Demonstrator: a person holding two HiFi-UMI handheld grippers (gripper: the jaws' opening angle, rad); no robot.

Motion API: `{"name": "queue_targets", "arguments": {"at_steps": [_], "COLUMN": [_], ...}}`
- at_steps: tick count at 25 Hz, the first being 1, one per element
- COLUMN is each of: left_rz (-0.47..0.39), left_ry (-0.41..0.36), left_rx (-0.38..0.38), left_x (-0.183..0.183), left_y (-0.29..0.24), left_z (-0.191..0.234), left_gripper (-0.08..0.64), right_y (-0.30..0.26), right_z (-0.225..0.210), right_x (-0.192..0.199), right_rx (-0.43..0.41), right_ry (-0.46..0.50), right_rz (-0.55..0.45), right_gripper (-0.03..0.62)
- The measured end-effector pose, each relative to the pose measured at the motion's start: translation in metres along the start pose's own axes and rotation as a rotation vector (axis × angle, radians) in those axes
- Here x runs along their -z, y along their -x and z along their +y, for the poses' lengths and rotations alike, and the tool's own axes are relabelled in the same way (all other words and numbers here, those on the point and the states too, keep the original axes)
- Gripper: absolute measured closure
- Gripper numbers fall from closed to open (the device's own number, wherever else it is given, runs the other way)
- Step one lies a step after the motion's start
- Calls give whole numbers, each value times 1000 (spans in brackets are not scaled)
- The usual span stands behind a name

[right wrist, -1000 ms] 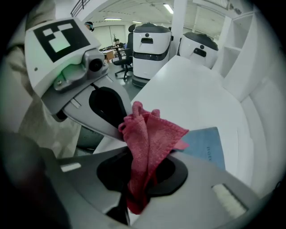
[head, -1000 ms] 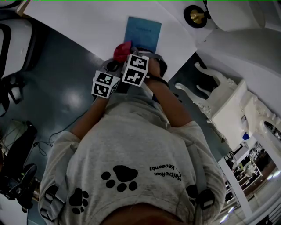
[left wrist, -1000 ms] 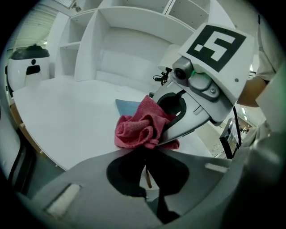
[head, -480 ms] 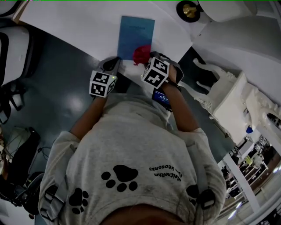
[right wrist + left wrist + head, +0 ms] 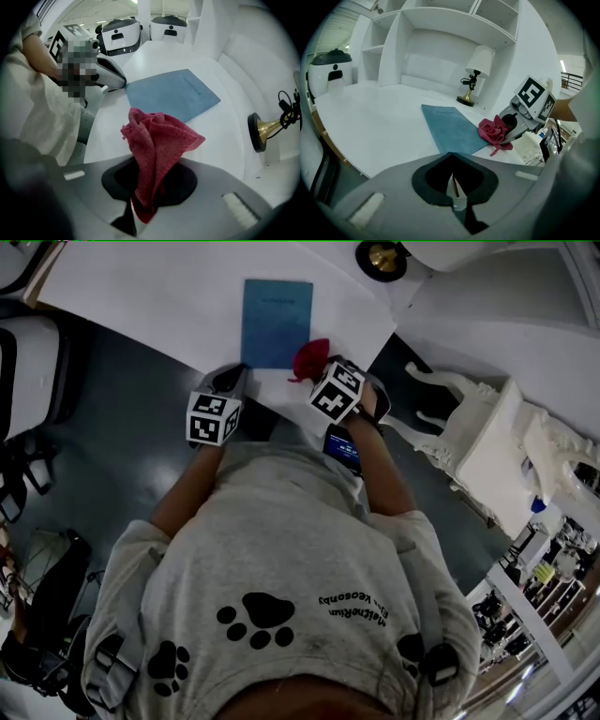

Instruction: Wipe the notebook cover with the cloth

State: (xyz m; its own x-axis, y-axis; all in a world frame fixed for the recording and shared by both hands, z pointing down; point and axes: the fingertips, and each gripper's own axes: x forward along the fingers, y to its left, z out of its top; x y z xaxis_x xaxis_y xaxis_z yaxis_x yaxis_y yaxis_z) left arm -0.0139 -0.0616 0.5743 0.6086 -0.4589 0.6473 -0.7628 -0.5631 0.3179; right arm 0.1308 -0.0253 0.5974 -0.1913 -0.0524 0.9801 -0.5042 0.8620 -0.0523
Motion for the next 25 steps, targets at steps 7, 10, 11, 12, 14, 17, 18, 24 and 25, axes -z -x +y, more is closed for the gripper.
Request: {"name": "queue_targets", "arguments": {"at_steps": [7, 10, 11, 12, 14, 17, 18, 24, 25], "left_rz": [3, -28, -43, -61, -118, -247, -296, -544, -576], "left_ry": [5, 15, 15, 11, -7, -48, -70, -190, -201], "left_rx": [7, 8, 10, 11, 7, -10, -18, -74, -81], "left_x": [-7, -21, -28, -37, -62, -111, -129, -217, -227], "left_y": [1, 7, 9, 12, 21, 43, 52, 116, 126], "left_z": [1, -1, -2, -4, -7, -15, -19, -45, -49], "left_gripper": [563, 563, 563, 563, 563, 563, 563, 563, 563], "right_y": [43, 74, 85, 97, 123, 167, 182, 261, 272], "right_z": [-19, -33, -36, -40, -45, -51, -51, -40, -37], "right_x": [-26, -42, -47, -53, -68, -92, -100, -132, -135], "right_rx": [39, 110, 135, 159, 213, 307, 335, 476, 495], "right_ry": [-268, -368, -390, -408, -432, -440, -438, -389, -382], "right_rz": [-261, -431, -482, -532, -634, -784, -833, -1051, -1078], "right_gripper": [521, 520, 522, 522, 521, 520, 520, 520, 520]}}
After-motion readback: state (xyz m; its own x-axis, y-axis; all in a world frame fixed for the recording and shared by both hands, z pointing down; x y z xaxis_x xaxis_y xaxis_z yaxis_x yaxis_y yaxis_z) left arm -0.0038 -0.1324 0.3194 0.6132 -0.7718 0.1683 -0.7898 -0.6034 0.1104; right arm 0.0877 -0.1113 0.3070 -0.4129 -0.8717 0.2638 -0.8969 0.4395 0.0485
